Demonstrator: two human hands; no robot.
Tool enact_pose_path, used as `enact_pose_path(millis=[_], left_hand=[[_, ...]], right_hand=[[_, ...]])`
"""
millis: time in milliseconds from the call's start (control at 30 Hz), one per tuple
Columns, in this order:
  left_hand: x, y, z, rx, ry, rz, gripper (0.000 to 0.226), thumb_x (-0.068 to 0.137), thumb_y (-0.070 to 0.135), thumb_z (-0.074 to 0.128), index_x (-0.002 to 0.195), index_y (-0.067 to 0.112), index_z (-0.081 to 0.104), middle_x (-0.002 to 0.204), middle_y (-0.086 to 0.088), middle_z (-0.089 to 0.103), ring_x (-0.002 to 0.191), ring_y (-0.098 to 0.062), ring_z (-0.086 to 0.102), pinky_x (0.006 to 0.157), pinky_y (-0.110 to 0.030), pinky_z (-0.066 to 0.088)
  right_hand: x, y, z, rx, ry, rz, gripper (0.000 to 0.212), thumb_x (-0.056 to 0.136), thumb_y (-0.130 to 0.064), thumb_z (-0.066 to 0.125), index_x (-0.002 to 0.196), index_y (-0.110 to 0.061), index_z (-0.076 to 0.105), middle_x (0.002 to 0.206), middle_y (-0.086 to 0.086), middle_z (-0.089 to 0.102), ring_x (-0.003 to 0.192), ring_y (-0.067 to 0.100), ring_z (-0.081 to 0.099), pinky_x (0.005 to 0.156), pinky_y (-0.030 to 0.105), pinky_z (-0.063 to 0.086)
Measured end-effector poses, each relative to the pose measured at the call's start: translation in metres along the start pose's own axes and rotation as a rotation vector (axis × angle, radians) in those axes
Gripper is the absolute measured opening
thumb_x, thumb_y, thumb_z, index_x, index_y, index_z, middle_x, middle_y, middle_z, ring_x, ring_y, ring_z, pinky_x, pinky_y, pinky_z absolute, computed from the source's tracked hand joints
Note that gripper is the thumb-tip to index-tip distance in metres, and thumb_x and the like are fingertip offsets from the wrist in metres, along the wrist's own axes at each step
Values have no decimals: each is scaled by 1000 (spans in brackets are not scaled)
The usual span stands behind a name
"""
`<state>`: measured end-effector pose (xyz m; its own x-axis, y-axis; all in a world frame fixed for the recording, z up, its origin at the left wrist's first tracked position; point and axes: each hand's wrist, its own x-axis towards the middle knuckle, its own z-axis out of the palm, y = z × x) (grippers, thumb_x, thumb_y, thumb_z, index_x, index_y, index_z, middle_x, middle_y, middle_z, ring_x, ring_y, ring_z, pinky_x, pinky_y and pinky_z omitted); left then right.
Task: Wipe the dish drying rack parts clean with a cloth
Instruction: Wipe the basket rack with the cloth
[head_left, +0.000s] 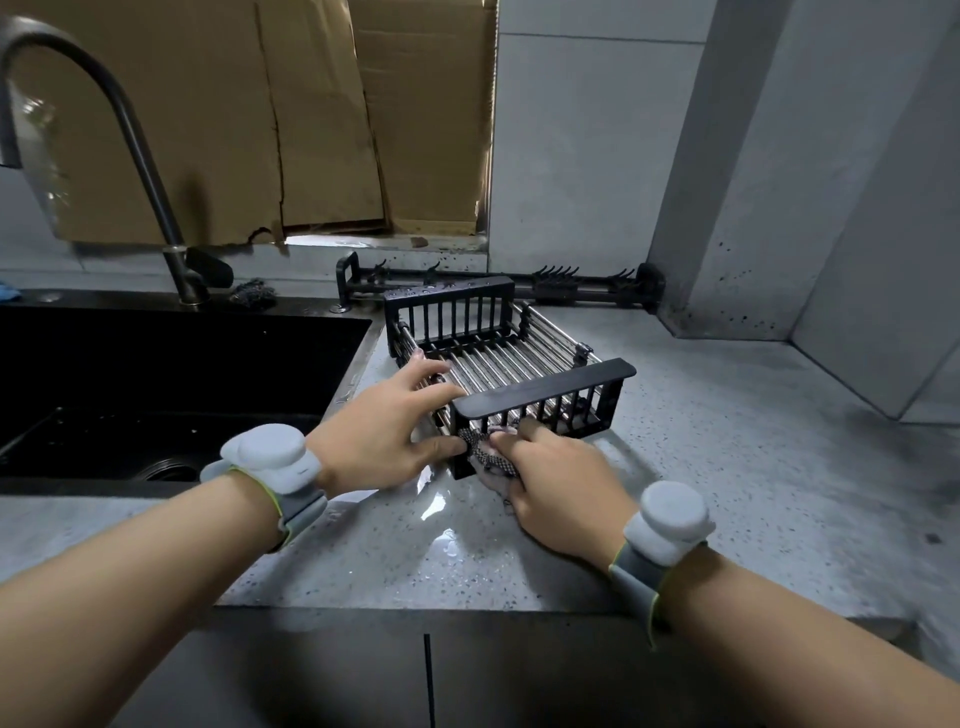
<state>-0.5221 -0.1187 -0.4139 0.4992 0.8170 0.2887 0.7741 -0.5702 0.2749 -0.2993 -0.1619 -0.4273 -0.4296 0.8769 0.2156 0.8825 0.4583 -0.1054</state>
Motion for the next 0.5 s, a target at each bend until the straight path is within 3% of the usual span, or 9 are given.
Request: enact_pose_path(millis=[200, 333, 433, 500], left_hand=[[1, 3, -7, 37, -59, -30, 67, 84, 64, 51, 137, 25, 54, 158, -2, 34, 153, -29, 17, 116, -48, 34], [2, 5, -7, 33, -59, -43, 64, 86, 60, 56, 138, 24, 54, 158, -3, 33, 153, -29, 16, 117, -49, 32], [0, 2, -4, 22, -31, -23, 56, 90, 50, 63, 139, 25, 54, 158, -3, 34, 153, -29, 17, 117, -50, 33], [0, 1, -3, 10, -27, -13, 53, 91, 49, 64, 137, 25, 54, 158, -2, 34, 153, -29, 17, 116, -50, 34]], right_hand=[[3, 5, -4, -42, -7, -49, 43, 88, -22, 52, 131, -25, 53, 126, -1, 54, 109, 31, 59, 87, 40, 51], [-6, 15, -2, 80, 35, -52, 47, 89, -20, 49, 134, -31, 56, 119, -9, 55, 108, 22, 58, 83, 31, 46], [-11, 9, -5, 196, 129, -115, 49, 88, -33, 36, 132, -29, 59, 106, -16, 50, 97, 13, 55, 74, 25, 38], [-9, 4, -3, 179, 100, -149, 58, 88, -42, 27, 138, -27, 53, 114, -10, 52, 100, 16, 54, 75, 25, 36]])
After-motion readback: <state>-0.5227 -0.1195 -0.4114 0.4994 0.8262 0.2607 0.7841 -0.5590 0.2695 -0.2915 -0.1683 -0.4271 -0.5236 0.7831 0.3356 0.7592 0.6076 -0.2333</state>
